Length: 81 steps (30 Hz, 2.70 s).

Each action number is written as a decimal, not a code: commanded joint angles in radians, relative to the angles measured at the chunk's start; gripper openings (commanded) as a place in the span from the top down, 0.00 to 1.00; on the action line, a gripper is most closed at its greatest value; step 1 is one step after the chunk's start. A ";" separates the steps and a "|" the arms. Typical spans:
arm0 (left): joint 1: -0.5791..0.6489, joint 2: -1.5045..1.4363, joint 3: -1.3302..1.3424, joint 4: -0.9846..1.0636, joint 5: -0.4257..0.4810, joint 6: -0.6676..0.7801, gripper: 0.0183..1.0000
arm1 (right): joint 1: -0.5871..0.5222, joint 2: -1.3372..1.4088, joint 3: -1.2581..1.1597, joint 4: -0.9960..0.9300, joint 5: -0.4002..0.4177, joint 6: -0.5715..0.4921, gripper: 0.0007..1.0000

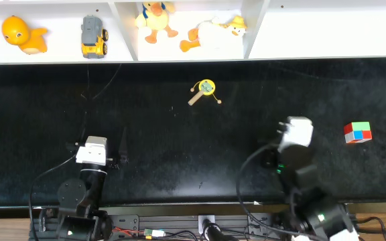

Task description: Store Toys

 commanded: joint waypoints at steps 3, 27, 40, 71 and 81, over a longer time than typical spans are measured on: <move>-0.005 -0.010 -0.002 -0.003 -0.011 0.018 0.00 | 0.426 0.283 0.136 -0.090 0.524 0.592 0.00; -0.005 -0.010 -0.002 -0.003 -0.011 0.018 0.00 | 0.319 1.155 0.711 -0.109 0.120 0.841 0.01; -0.005 -0.010 -0.002 -0.003 -0.011 0.018 0.00 | 0.234 1.341 0.879 -0.044 0.034 0.842 0.00; -0.005 -0.010 -0.002 -0.003 -0.011 0.018 0.00 | 0.189 1.447 0.879 -0.006 -0.068 0.863 0.34; -0.005 -0.010 -0.002 -0.003 -0.011 0.018 0.00 | 0.187 1.447 0.879 -0.018 -0.075 0.863 0.76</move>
